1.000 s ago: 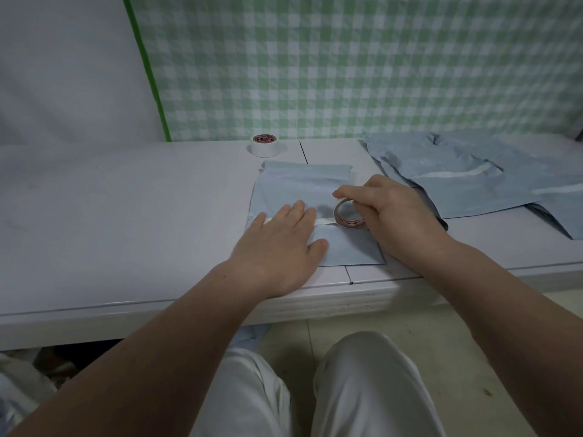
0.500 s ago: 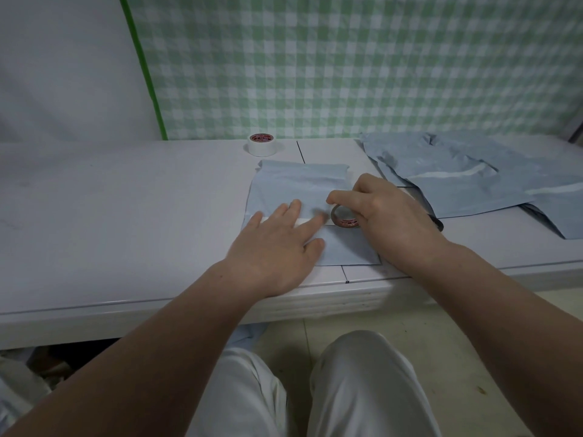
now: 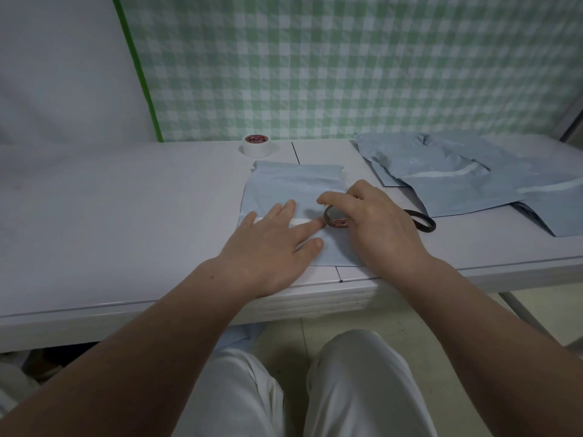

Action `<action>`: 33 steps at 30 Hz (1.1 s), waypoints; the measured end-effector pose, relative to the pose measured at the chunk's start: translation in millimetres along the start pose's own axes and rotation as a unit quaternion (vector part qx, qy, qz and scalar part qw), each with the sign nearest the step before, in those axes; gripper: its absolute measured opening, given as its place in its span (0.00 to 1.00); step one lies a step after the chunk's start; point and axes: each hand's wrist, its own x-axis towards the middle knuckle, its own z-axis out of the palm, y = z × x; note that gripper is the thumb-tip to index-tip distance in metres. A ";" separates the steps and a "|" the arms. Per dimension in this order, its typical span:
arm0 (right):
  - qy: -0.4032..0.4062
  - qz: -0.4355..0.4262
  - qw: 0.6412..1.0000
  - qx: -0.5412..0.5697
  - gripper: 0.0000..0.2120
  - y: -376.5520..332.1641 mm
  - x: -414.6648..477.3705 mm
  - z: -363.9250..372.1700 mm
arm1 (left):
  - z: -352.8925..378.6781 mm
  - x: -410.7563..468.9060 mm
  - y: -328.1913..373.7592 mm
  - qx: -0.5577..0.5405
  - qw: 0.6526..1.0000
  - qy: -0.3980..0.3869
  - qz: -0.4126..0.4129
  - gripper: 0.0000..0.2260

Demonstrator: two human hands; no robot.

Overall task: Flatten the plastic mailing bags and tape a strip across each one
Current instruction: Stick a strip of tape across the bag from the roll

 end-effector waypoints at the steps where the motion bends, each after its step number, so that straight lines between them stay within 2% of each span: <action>1: 0.003 0.000 1.000 0.002 0.23 0.6 0.1 0.4 | 0.0 -0.7 0.4 0.010 1.000 0.006 0.000 0.22; 5: 0.005 0.019 1.000 0.008 0.24 0.7 1.0 0.2 | 0.2 -4.5 1.9 0.049 0.998 0.041 -0.011 0.22; 13: -0.010 0.043 0.999 0.001 0.28 0.3 0.5 -2.4 | -3.3 -24.2 -20.5 0.028 0.994 0.053 -0.091 0.22; 21: -0.008 0.049 0.999 0.011 0.27 1.7 0.2 -1.1 | -6.7 -37.6 -47.3 0.054 0.984 0.065 -0.154 0.23; 28: 0.000 0.053 0.998 0.044 0.25 -0.3 -1.1 -0.3 | -6.4 -31.4 -37.3 0.111 0.972 0.098 -0.185 0.25; 31: 0.003 0.049 0.998 0.047 0.25 -1.1 -1.3 -1.4 | -7.7 -24.4 -17.2 0.094 0.969 0.176 -0.142 0.22; 33: -0.006 0.050 0.998 0.048 0.23 -2.4 -1.0 -2.9 | -7.9 -15.5 4.1 -0.009 0.979 0.188 -0.073 0.26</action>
